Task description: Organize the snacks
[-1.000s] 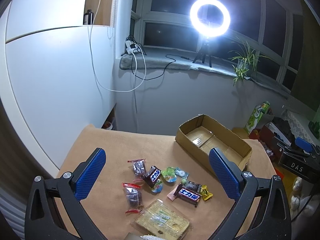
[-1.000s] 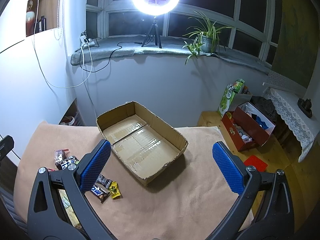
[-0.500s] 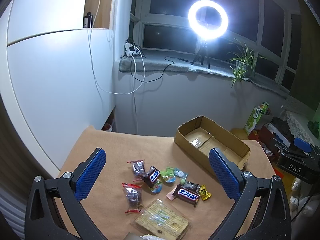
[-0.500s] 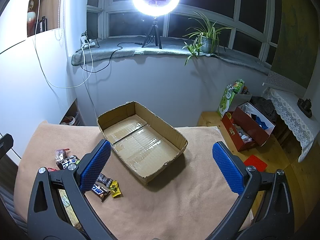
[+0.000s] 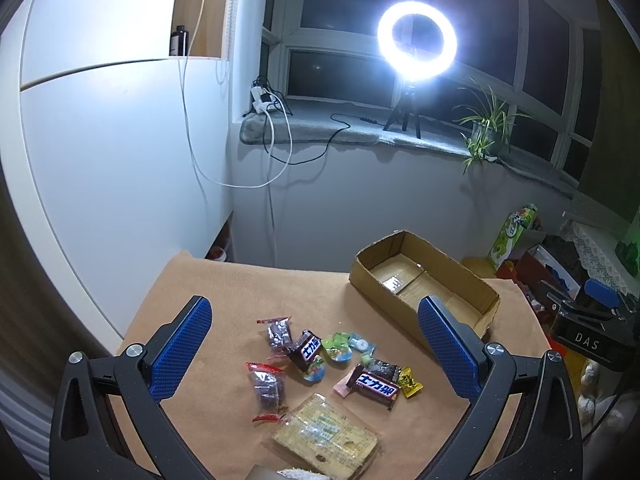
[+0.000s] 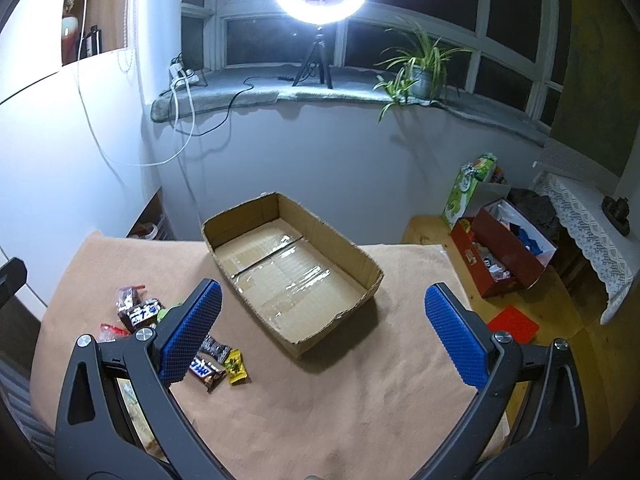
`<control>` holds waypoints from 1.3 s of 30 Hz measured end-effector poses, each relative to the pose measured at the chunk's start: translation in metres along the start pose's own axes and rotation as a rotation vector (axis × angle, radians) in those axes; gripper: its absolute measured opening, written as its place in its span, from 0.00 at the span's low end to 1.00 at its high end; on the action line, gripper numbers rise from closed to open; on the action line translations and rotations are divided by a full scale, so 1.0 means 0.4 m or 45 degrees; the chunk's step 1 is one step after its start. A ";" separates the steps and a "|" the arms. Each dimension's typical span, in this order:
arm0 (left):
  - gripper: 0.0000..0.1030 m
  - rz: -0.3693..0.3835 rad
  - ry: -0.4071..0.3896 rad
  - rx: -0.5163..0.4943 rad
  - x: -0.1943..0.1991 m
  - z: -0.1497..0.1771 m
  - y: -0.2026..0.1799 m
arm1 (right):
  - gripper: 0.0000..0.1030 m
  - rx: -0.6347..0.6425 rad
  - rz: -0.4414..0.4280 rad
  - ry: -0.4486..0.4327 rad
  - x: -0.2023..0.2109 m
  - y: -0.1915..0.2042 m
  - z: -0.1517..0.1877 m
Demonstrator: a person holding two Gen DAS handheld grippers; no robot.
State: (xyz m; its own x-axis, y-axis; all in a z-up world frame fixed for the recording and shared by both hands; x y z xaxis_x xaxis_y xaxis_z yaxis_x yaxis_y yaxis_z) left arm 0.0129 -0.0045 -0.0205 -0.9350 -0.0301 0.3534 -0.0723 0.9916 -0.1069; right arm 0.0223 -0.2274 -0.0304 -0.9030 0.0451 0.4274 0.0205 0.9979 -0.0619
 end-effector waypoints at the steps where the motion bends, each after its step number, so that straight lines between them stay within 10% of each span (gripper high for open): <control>1: 0.99 -0.001 0.003 0.002 0.000 0.002 0.002 | 1.00 0.001 -0.008 0.005 0.002 0.003 0.006; 22: 0.99 0.066 0.263 0.109 -0.049 0.110 0.066 | 1.00 -0.021 -0.357 0.328 -0.066 0.118 0.169; 39: 0.69 0.150 0.678 0.527 -0.094 0.316 0.160 | 0.90 -0.129 -0.683 0.683 -0.122 0.229 0.314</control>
State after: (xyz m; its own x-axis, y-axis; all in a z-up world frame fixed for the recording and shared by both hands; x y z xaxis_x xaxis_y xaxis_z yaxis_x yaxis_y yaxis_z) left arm -0.0005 0.0443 -0.1579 -0.6539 0.2460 0.7154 -0.2065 0.8517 -0.4816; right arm 0.0142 -0.1440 -0.1701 -0.4689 -0.4561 0.7564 -0.2997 0.8877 0.3496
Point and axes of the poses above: each gripper's, at about its wrist camera, not at the fingertips, and x roughly against the way its jaws point, y to its left, z to its underside, the point moved 4 cm from there along -x, roughly the way its jaws point, and after that the axes turned 14 degrees about -y, right-handed, at the moved point
